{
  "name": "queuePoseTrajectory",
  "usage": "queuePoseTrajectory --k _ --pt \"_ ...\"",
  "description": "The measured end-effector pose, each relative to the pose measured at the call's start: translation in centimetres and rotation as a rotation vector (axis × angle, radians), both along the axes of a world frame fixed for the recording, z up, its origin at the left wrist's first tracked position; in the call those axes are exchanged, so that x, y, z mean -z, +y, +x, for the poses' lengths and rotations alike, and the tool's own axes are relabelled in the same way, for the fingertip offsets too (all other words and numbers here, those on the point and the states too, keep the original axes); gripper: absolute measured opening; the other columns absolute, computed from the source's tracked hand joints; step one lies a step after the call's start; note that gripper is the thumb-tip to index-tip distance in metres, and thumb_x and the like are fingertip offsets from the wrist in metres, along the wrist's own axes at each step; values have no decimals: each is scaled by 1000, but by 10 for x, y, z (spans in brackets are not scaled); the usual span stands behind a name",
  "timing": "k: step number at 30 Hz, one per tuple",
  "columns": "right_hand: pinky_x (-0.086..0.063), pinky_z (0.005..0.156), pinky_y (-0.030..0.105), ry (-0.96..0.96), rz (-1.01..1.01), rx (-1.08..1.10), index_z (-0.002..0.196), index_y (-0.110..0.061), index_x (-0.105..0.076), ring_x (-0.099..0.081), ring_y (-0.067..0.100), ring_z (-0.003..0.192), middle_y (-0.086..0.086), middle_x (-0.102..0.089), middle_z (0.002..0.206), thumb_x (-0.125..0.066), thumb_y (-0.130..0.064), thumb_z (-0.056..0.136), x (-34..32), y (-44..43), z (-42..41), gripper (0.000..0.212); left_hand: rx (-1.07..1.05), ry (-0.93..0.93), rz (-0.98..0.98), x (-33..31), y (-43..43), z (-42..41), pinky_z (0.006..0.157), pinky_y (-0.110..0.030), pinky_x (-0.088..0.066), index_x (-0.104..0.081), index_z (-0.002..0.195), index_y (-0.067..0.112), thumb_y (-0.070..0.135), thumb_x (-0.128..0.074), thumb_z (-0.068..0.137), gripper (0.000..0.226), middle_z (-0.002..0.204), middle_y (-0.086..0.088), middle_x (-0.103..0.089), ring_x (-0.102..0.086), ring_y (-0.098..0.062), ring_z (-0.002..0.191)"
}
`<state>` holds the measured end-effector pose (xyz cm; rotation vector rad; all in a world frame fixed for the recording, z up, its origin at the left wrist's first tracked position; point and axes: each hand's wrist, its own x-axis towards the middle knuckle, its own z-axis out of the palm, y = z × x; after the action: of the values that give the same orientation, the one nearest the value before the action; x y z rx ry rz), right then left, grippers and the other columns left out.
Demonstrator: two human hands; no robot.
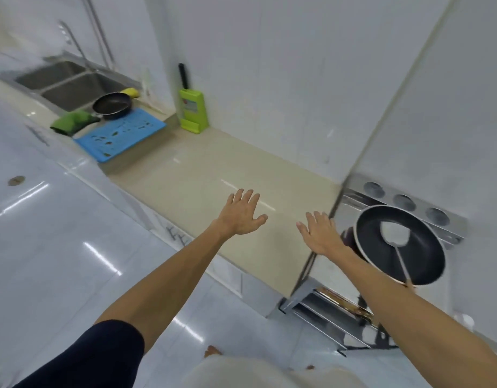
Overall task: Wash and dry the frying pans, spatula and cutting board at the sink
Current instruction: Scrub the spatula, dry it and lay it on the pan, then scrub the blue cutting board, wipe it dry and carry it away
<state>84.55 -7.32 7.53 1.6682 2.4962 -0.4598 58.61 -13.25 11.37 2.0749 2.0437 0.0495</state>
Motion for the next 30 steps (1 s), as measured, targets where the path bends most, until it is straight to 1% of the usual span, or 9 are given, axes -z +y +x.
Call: queuePoseTrajectory --k 5,9,12,17,19,22,25,28,30 --pt "-17 120 55 19 15 -66 154 -7 -31 -21 42 147 21 -31 158 -25 -53 106 2 -7 -100 66 -108 11 -16 12 -38 -104 120 -51 -16 -25 154 11 62 -35 96 78 163 -12 -22 -14 -37 150" --pt "-16 121 54 22 -8 -135 155 -7 -29 -20 42 148 21 -29 159 -26 -52 106 2 -14 -176 67 -208 -36 -16 19 -73 -167 120 -50 -16 -25 154 11 61 -35 97 77 162 -12 -23 -14 -37 150" --pt "-20 119 55 27 18 -200 153 -5 -33 -25 42 145 22 -34 155 -30 -50 107 2 -13 -231 64 -300 -74 -17 22 -94 -212 121 -51 -14 -23 155 11 60 -36 98 77 163 -12 -22 -13 -37 151" --pt "-25 115 53 45 33 -292 151 -5 -36 -33 42 139 23 -40 151 -34 -47 106 3 1 -319 61 -408 -97 -19 28 -120 -286 121 -52 -16 -23 155 11 62 -36 97 78 163 -13 -23 -14 -37 150" --pt "-28 112 53 42 57 -337 149 -5 -38 -36 42 136 23 -42 149 -36 -46 106 10 13 -367 60 -465 -97 -5 32 -124 -330 121 -52 -17 -24 155 10 62 -36 96 79 162 -13 -24 -17 -37 149" --pt "-32 109 53 41 75 -349 147 -4 -42 -40 43 131 24 -46 144 -40 -45 105 17 29 -410 59 -492 -84 10 31 -123 -370 119 -51 -21 -28 153 10 63 -35 95 79 160 -13 -30 -23 -37 147" --pt "-39 104 54 62 89 -389 143 -2 -46 -46 45 124 26 -51 138 -43 -45 104 22 53 -482 58 -538 -84 37 27 -108 -431 118 -49 -23 -31 151 7 58 -40 97 74 157 -13 -34 -27 -36 145" --pt "-39 102 54 86 85 -386 143 -2 -46 -46 45 123 26 -52 136 -44 -44 104 19 78 -553 57 -559 -61 68 15 -88 -488 112 -46 -31 -37 147 5 55 -42 96 71 149 -12 -44 -37 -34 136" --pt "-39 102 54 111 87 -397 143 -1 -47 -47 46 122 28 -52 134 -45 -43 104 17 90 -597 57 -568 -62 80 10 -77 -525 110 -46 -34 -38 146 5 54 -44 96 70 146 -12 -46 -40 -33 133"
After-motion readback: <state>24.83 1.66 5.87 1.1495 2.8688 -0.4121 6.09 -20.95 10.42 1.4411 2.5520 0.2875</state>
